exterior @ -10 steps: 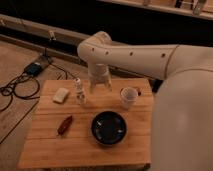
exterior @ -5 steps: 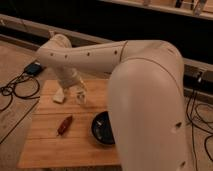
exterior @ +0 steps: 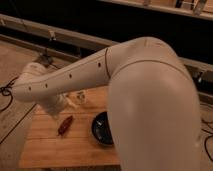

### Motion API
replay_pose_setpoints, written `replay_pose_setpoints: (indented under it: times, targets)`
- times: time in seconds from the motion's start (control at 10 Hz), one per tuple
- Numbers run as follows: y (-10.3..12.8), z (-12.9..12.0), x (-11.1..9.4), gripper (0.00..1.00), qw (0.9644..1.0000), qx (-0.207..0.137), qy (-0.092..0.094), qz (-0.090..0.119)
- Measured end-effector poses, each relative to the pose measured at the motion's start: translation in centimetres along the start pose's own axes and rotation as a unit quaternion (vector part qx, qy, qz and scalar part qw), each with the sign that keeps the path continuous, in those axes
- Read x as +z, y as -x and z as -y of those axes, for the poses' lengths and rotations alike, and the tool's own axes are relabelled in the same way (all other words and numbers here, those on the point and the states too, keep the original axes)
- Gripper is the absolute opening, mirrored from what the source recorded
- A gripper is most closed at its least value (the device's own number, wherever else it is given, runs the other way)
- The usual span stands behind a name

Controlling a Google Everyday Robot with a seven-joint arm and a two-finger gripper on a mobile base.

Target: Move the arm in a circular motion

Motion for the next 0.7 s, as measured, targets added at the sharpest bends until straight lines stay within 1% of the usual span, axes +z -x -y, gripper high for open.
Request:
replay_pose_setpoints:
  times: [0.1,0.2,0.3,0.4,0.5,0.6,0.7]
  targets:
    - [-2.3,-0.3,0.2,0.65,0.9998,0.013,0.012,-0.005]
    - [-4.4,0.0,0.5,0.65,0.9991,0.035,0.024,-0.009]
    - [-6.4,1.2,1.0,0.65,0.9969,0.069,0.036,-0.012]
    - [-8.3,3.9,1.7,0.65,0.9919,0.119,0.043,-0.014]
    - [-9.7,6.6,2.3,0.65,0.9858,0.160,0.047,-0.015]
    - [-10.9,9.0,2.8,0.65,0.9796,0.194,0.049,-0.016]
    - [-11.9,11.9,3.3,0.65,0.9715,0.232,0.048,-0.017]
